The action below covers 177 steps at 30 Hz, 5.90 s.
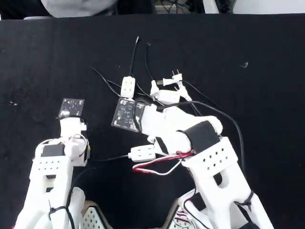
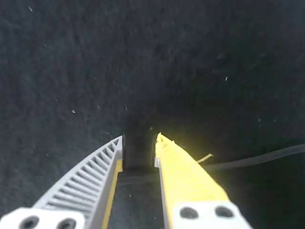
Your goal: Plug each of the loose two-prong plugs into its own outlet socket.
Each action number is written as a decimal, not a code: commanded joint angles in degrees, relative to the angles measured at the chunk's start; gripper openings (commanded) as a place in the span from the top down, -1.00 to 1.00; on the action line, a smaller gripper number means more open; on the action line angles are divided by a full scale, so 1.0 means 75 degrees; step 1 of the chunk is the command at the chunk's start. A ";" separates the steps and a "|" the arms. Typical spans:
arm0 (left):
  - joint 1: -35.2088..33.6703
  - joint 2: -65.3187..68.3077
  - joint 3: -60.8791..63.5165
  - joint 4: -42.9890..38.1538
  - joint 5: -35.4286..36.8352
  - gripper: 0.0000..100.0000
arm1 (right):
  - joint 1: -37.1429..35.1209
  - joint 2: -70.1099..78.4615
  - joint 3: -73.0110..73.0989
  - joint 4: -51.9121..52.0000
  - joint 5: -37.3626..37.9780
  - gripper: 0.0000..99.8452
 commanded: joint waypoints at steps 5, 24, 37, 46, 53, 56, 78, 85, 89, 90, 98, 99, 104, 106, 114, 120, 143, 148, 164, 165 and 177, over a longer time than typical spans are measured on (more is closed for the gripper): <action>0.0041 -0.0023 0.0041 -0.0141 0.0082 0.77 | 0.0176 0.1530 -0.1037 -0.0445 0.1043 0.98; 0.0041 -0.0035 0.0428 -0.0879 0.0082 0.77 | -0.0117 0.2690 -0.1612 0.0563 0.3751 0.98; 0.0053 -0.0035 0.0428 -0.0879 0.0082 0.77 | -0.0692 0.2690 -0.1647 0.0246 0.3751 0.98; 0.0053 -0.0035 0.0440 -0.0879 0.0082 0.77 | -0.0738 0.2702 -0.0815 -0.0035 0.3751 0.98; 0.0053 -0.0035 0.0440 -0.0879 0.0082 0.77 | -0.0703 0.2702 -0.0311 -0.0680 0.3751 0.98; 0.0053 -0.0035 0.0440 -0.0879 0.0082 0.77 | -0.0703 0.2702 -0.0311 -0.0621 0.3751 0.98; 0.0053 -0.0035 0.0440 -0.0879 0.0082 0.77 | -0.0692 0.2702 -0.0299 -0.0188 0.4056 0.98; 0.0053 -0.0035 0.0440 -0.0879 0.0082 0.77 | -0.0610 0.2714 -0.0299 -0.0305 0.4056 0.98; 0.0053 -0.0035 0.0440 -0.0879 0.0082 0.77 | -0.0610 0.2971 -0.0299 -0.0305 0.4056 0.98; 0.0053 -0.0035 0.0440 -0.0879 0.0082 0.77 | -0.0610 0.3089 -0.0311 -0.0305 0.4056 0.98; 0.0053 -0.0035 0.0451 -0.0879 0.0082 0.77 | -0.0516 0.3499 -0.0545 -0.0281 0.4056 0.98; 0.0053 -0.0035 0.0451 -0.0879 0.0082 0.77 | -0.0445 0.3499 -0.0651 -0.0281 0.4056 0.98; 0.0053 -0.0035 0.0451 -0.0879 0.0082 0.77 | -0.0023 0.3499 -0.1260 -0.0234 0.4056 0.98; 0.0053 -0.0035 0.0451 -0.0879 0.0082 0.77 | 0.0023 0.3522 -0.1319 -0.0234 0.4056 0.98; 0.0053 -0.0035 0.0451 -0.0879 0.0082 0.77 | -0.0012 0.3511 -0.1307 -0.0211 0.4056 0.98; 0.0053 -0.0035 0.0451 -0.0879 0.0082 0.77 | -0.0457 0.3558 -0.1319 0.0012 0.4056 0.98; 0.0053 -0.0035 0.0451 -0.0879 0.0082 0.77 | -0.0152 0.3569 -0.1084 -0.0352 0.4384 0.98; 0.0053 -0.0035 0.0451 -0.0879 0.0082 0.77 | -0.0105 0.3569 -0.0744 -0.0668 0.4396 0.98; 0.0053 -0.0035 0.0451 -0.0879 0.0082 0.77 | -0.0164 0.3558 -0.0674 -0.0352 0.4396 0.98; 0.0053 -0.0035 0.0451 -0.0879 0.0082 0.77 | -0.0164 0.3558 -0.0674 -0.0352 0.4396 0.98; 0.0053 -0.0035 0.0451 -0.0879 0.0082 0.77 | -0.0633 0.3569 -0.0674 -0.0399 0.4372 0.98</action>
